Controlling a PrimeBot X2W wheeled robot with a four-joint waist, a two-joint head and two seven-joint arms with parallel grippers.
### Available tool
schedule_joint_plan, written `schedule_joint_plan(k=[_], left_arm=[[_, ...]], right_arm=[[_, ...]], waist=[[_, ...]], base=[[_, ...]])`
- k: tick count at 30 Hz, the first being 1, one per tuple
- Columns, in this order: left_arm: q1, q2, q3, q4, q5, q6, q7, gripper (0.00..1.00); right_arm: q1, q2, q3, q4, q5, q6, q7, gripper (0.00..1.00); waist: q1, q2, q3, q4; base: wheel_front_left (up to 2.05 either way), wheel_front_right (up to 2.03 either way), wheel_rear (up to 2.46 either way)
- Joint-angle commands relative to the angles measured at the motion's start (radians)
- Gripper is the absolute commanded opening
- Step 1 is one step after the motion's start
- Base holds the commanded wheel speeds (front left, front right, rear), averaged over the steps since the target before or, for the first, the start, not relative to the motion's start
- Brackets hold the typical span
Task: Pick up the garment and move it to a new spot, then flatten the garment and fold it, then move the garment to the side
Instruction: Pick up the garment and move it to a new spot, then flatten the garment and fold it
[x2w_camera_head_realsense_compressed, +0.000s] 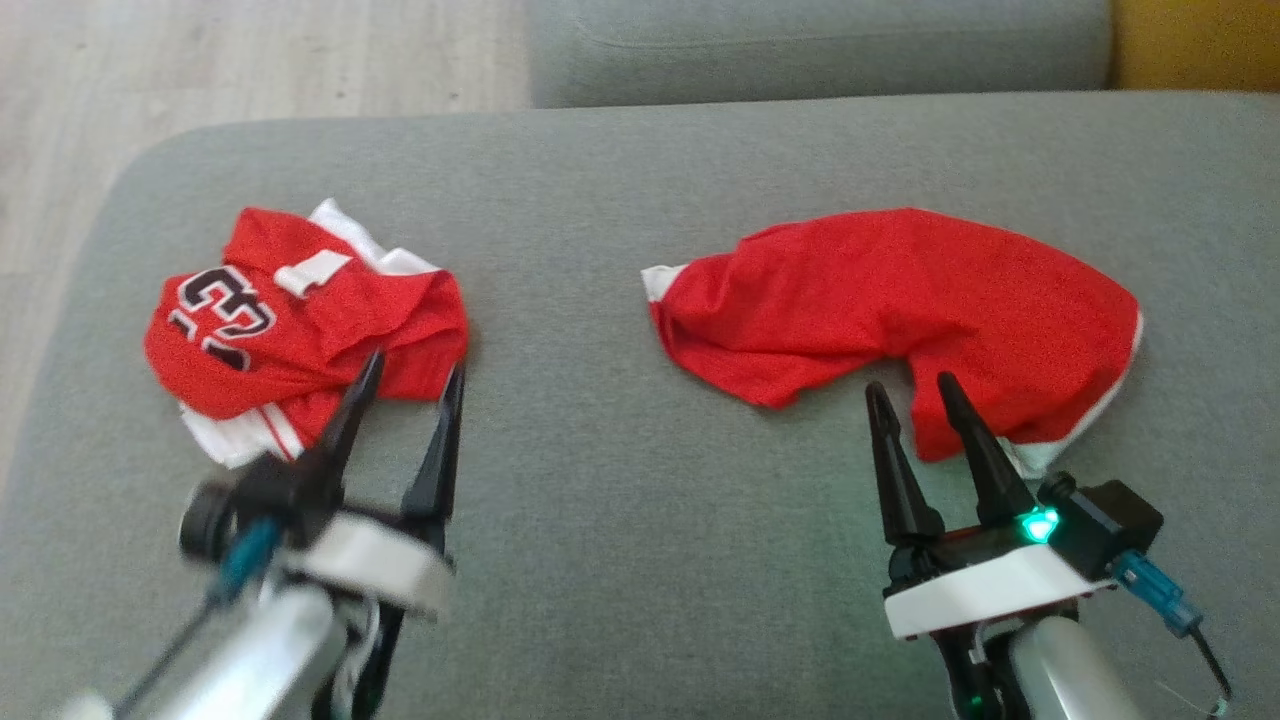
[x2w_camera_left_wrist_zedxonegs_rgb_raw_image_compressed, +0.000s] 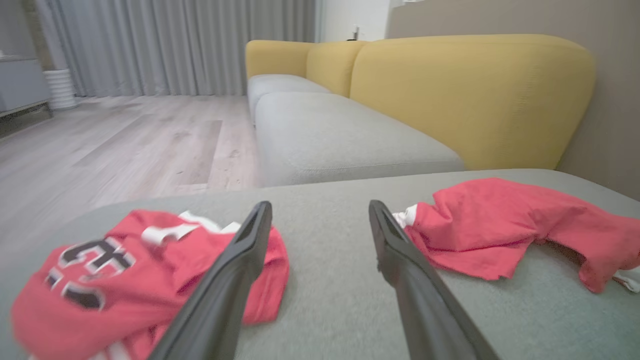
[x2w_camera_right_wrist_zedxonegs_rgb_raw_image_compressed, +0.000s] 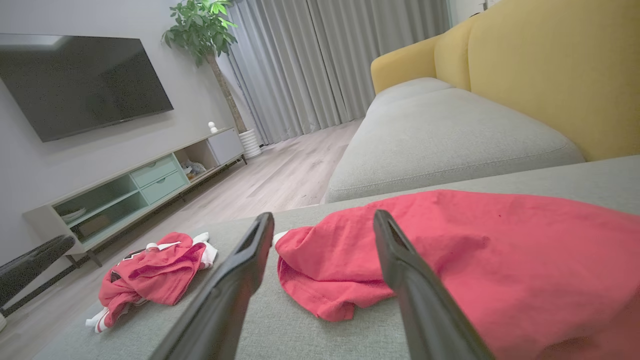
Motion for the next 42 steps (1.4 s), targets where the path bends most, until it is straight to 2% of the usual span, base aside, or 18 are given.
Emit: schedule_joint_plan(k=[1, 3, 5, 11, 17, 23, 24, 28, 34, 40, 41, 42], left_arm=[[0.016, 0.024, 0.084, -0.062, 0.032, 0.028, -0.012, 1.00], [0.102, -0.001, 0.131, -0.109, 0.069, 0.044, -0.012, 1.00], [0.160, -0.027, 0.165, -0.141, 0.105, 0.040, -0.012, 1.00], [0.203, -0.083, 0.232, -0.155, 0.181, -0.008, -0.012, 1.00], [0.199, -0.123, 0.274, -0.138, 0.218, -0.055, -0.012, 1.00], [0.185, -0.156, 0.288, -0.109, 0.242, -0.101, -0.012, 1.00], [0.185, -0.156, 0.288, -0.109, 0.242, -0.101, -0.012, 1.00], [0.173, -0.177, 0.291, -0.086, 0.253, -0.129, -0.012, 1.00], [0.166, -0.201, 0.301, -0.061, 0.265, -0.159, -0.012, 1.00], [0.168, -0.210, 0.323, -0.051, 0.278, -0.176, -0.012, 1.00], [0.170, -0.210, 0.327, -0.050, 0.280, -0.178, -0.012, 1.00], [0.172, -0.211, 0.332, -0.049, 0.281, -0.179, -0.012, 1.00]], right_arm=[[-0.019, -0.001, 0.011, -0.029, -0.010, 0.008, -0.011, 1.00], [-0.015, -0.001, -0.001, -0.026, -0.016, 0.008, -0.011, 1.00], [-0.013, -0.001, -0.014, -0.023, -0.023, 0.008, -0.011, 1.00], [-0.041, -0.001, -0.073, -0.016, -0.067, 0.008, -0.011, 1.00], [-0.165, -0.001, -0.238, 0.052, -0.118, 0.008, -0.010, 1.00], [-0.364, -0.001, -0.491, 0.305, -0.156, 0.008, 0.074, 1.00], [-0.364, -0.001, -0.491, 0.305, -0.156, 0.008, 0.074, 1.00], [-0.495, -0.001, -0.679, 0.538, -0.233, 0.008, 0.111, 1.00], [-0.635, -0.001, -0.947, 0.833, -0.426, 0.008, 0.060, 1.00], [-0.722, -0.001, -1.084, 1.018, -0.549, 0.008, 0.006, 1.00], [-0.729, -0.001, -1.099, 1.035, -0.565, 0.008, 0.002, 0.64], [-0.739, -0.001, -1.113, 1.046, -0.579, 0.008, -0.002, 0.00]], waist=[[0.0002, 0.0000, -0.013, 0.025], [0.0002, 0.0000, -0.013, 0.035], [0.0002, 0.0000, -0.011, 0.044], [0.0002, 0.0000, 0.003, 0.052], [0.0002, 0.0000, 0.037, 0.038], [0.0002, 0.0000, 0.078, 0.038], [0.0002, 0.0000, 0.078, 0.038], [0.0002, 0.0000, 0.103, 0.050], [0.0002, 0.0000, 0.132, 0.072], [0.0002, 0.0000, 0.144, 0.080], [0.0002, 0.0000, 0.143, 0.079], [0.0002, 0.0000, 0.141, 0.077]], base=[[0.00, 0.00, 0.00], [0.00, 0.00, 0.00], [0.00, 0.00, 0.00], [0.00, 0.00, 0.00], [0.00, 0.00, 0.00], [0.00, 0.00, 0.00], [0.00, 0.00, 0.00], [0.00, 0.00, 0.00], [0.00, 0.00, 0.00], [0.00, 0.00, 0.00], [0.00, 0.00, 0.00], [0.00, 0.00, 0.00]])
